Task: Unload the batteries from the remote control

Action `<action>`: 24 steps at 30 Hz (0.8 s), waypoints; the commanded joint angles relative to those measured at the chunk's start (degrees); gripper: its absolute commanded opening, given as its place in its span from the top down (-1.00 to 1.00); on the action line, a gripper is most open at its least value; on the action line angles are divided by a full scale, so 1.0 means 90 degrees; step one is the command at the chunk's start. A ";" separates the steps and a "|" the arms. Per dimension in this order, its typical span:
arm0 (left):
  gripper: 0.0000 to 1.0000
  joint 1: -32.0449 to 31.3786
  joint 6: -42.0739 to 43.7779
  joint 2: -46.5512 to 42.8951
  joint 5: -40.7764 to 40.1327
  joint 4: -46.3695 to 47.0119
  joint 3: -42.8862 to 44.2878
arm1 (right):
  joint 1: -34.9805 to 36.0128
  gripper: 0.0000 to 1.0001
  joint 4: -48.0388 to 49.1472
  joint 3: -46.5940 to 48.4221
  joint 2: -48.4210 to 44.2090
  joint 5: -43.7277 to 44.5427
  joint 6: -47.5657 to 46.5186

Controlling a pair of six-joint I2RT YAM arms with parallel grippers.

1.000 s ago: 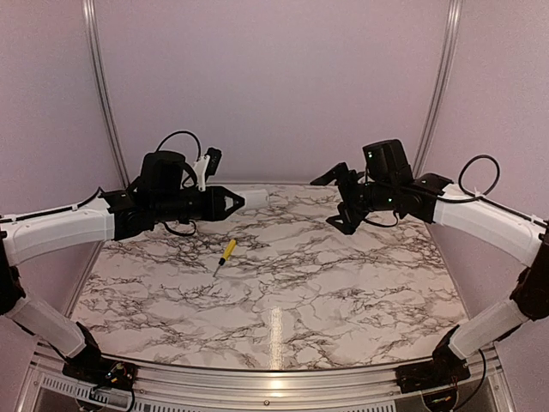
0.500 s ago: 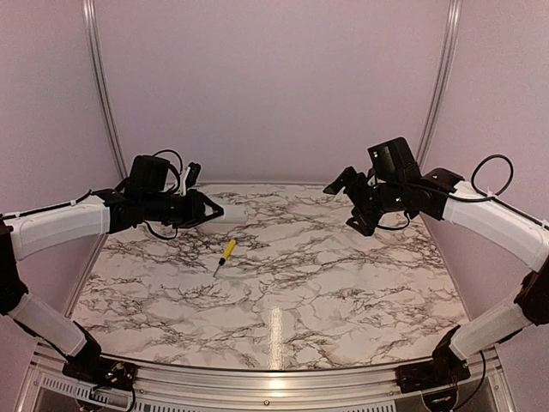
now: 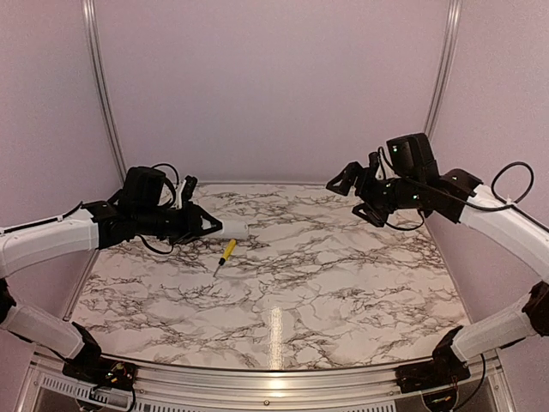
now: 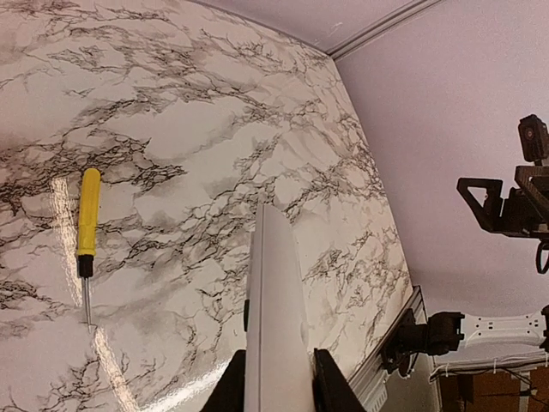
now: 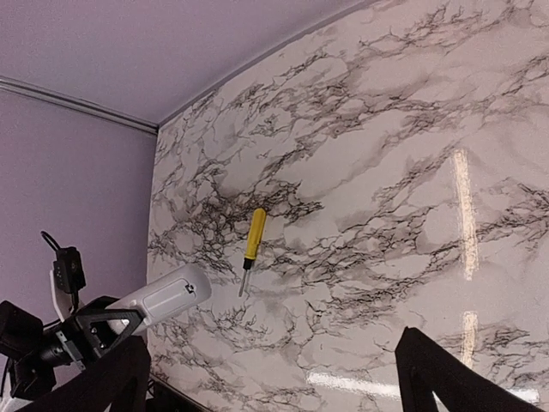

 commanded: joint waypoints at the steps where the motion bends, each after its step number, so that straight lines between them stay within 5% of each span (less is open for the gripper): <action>1: 1.00 -0.0029 -0.0402 -0.0264 -0.0331 0.0265 -0.0066 | -0.0632 -0.97 0.0799 -0.0743 -0.0706 -0.0905 -0.0370; 5: 1.00 -0.0032 -0.0488 -0.0313 -0.0398 0.0426 -0.0261 | -0.1177 -0.97 0.1433 -0.1409 -0.1069 -0.1532 -0.0593; 13: 1.00 -0.0047 -0.0610 -0.0144 -0.0310 0.0569 -0.0381 | -0.1211 -0.97 0.0823 -0.0857 -0.0663 -0.1583 -0.1099; 24: 1.00 -0.0085 -0.1397 0.0596 0.0317 0.1596 -0.0367 | -0.0227 -0.97 0.0219 -0.0108 -0.0086 -0.0475 -0.0504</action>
